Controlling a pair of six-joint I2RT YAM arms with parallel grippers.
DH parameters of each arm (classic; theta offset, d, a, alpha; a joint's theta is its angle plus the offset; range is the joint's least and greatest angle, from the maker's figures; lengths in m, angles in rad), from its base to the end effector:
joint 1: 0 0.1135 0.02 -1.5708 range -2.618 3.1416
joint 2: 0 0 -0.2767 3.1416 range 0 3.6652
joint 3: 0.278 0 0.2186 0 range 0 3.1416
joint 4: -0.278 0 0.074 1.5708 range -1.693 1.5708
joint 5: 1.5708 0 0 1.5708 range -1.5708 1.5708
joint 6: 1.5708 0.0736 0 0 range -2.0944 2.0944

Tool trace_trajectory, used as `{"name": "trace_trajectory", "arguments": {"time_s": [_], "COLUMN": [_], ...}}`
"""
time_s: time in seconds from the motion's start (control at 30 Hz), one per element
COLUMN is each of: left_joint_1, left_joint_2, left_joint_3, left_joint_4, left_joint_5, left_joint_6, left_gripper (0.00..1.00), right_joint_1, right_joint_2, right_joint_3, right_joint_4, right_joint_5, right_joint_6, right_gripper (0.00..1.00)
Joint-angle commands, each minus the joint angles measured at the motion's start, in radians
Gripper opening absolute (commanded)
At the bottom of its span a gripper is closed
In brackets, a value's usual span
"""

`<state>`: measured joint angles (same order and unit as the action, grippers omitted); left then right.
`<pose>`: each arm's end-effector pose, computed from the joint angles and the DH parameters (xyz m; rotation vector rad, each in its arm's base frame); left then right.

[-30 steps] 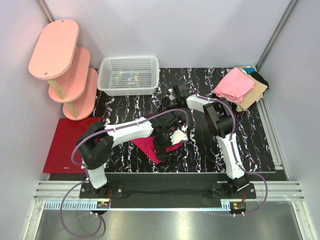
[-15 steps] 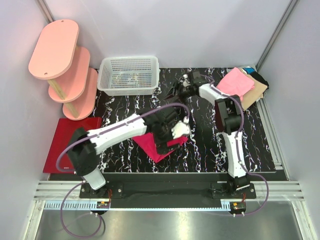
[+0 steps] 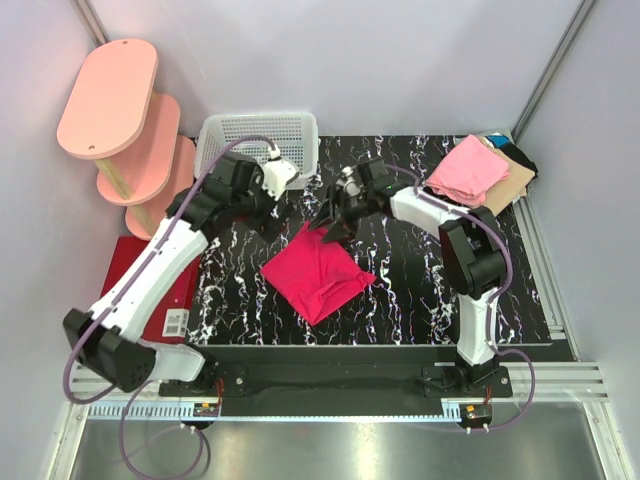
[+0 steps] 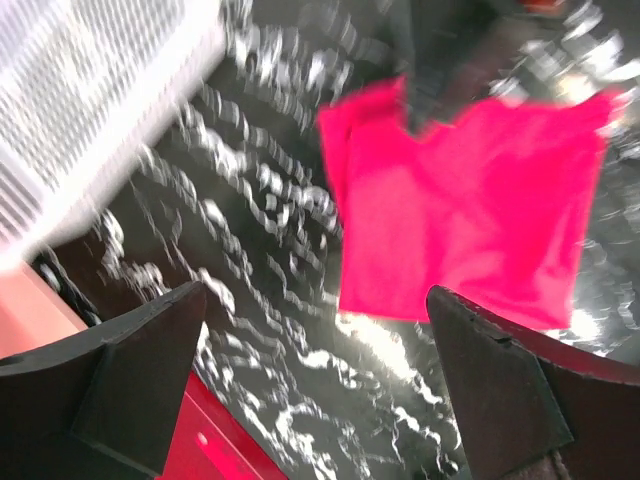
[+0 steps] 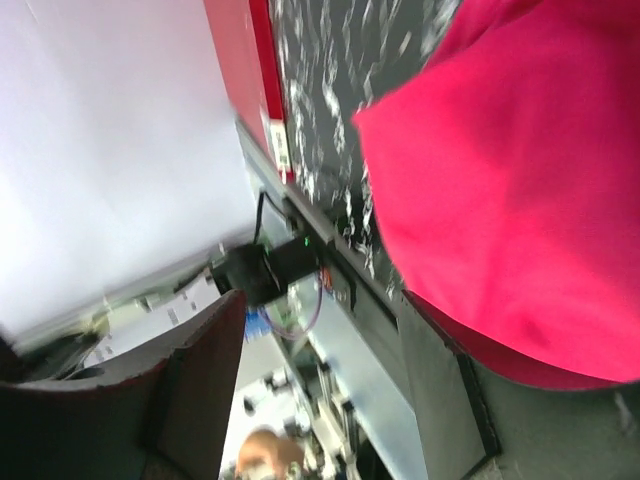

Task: Fold and stack the t-shirts
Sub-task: Smooth out wrinkles on the folded tshirt

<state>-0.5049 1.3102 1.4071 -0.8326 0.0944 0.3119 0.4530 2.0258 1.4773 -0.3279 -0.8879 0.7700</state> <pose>0.2253 -0.1325 0.3621 0.9622 2.1016 -0.2074 0.3610 0.2392 0.2111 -0.0319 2.6733 1.5734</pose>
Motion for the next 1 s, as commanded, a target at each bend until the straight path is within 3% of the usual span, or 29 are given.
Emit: {"name": "trace_trajectory", "arguments": {"time_s": [0.0, 0.2, 0.6, 0.97], "left_joint_1": [0.029, 0.031, 0.029, 0.029], "left_joint_2": [0.053, 0.052, 0.049, 0.066], "left_joint_3": [-0.102, -0.152, -0.155, -0.158], "left_joint_4": [0.035, 0.035, 0.035, 0.024], "left_joint_5": [0.016, 0.047, 0.057, 0.031], "left_joint_6": [-0.037, -0.039, -0.033, -0.016], "left_gripper": [0.99, 0.99, 0.99, 0.99], "right_joint_1": [0.071, 0.104, 0.102, 0.104], "right_joint_2": [-0.013, -0.009, -0.099, -0.243], "right_joint_3": [-0.035, -0.138, -0.508, -0.333], "right_joint_4": [0.05, 0.064, 0.115, 0.018], "right_joint_5": [-0.065, -0.088, -0.085, -0.052], "right_joint_6": [0.031, 0.025, -0.014, -0.017], "right_gripper": [0.7, 0.69, 0.68, 0.69]}}
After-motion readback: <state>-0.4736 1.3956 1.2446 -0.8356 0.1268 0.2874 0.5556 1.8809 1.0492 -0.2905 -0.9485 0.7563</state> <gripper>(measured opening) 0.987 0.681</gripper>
